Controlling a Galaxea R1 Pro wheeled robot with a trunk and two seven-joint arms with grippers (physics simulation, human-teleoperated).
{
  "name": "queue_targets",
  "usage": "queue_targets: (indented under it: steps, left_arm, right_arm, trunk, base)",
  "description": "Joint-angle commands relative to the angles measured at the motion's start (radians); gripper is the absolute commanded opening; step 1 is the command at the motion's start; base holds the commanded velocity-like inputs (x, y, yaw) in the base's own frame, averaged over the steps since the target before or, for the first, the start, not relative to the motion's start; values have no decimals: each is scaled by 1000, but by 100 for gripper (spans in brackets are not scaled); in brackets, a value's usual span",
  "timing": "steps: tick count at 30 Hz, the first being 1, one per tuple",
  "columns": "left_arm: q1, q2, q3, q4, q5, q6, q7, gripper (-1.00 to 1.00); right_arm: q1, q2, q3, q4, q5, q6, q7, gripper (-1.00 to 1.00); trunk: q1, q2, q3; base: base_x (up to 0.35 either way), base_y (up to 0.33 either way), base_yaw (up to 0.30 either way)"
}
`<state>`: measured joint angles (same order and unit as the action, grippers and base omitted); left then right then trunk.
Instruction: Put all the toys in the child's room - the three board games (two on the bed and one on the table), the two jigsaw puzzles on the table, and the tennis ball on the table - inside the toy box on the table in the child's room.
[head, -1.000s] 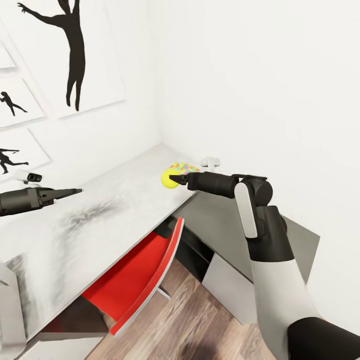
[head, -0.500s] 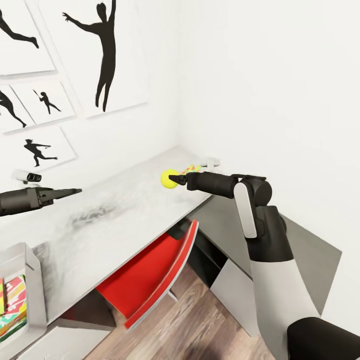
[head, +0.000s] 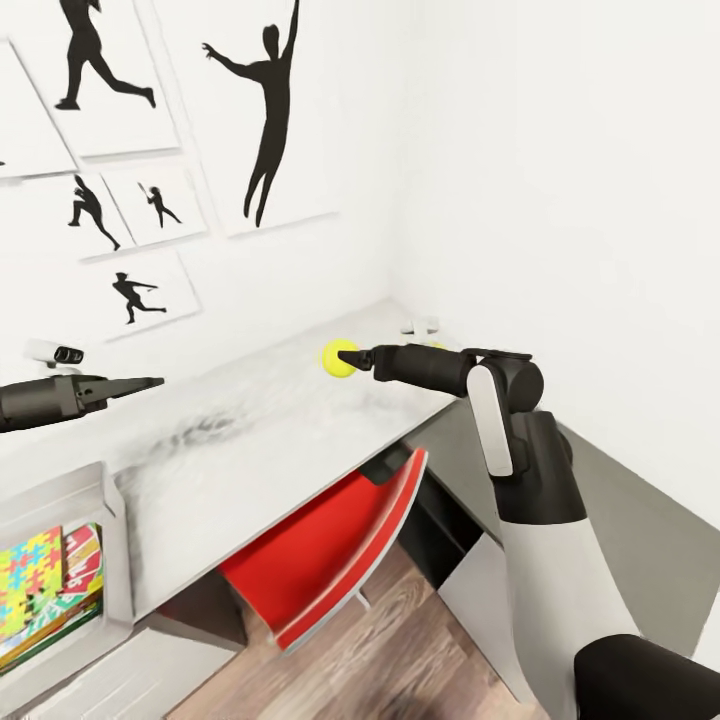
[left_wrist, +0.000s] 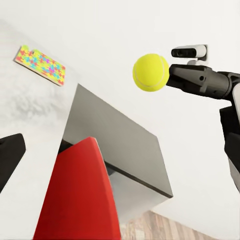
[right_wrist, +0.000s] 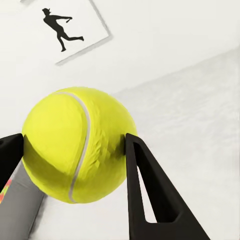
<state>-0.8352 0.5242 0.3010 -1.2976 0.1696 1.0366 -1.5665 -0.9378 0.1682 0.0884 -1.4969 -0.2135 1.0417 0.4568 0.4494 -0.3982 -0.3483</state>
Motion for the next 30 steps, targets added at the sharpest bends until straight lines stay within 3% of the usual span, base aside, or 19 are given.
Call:
queue_targets:
  steps: [1, 10, 30]
  left_arm:
    - [-1, 0, 0, 0, -1, 11, -4, 100]
    - [-1, 2, 1, 0, -2, 11, -4, 100]
    - [-1, 26, 0, 1, -3, 11, -4, 100]
  right_arm:
    - [-1, 0, -1, 0, -2, 6, 1, -100]
    - [-1, 1, 0, 1, 2, 6, -1, -100]
    - [-1, 2, 1, 6, 2, 3, -2, -100]
  trunk:
    - [1, -2, -1]
    - [1, -2, 10]
    - [1, -2, 34]
  base:
    - [0, 0, 215]
    - [-5, 15, 215]
    - [-69, 111, 215]
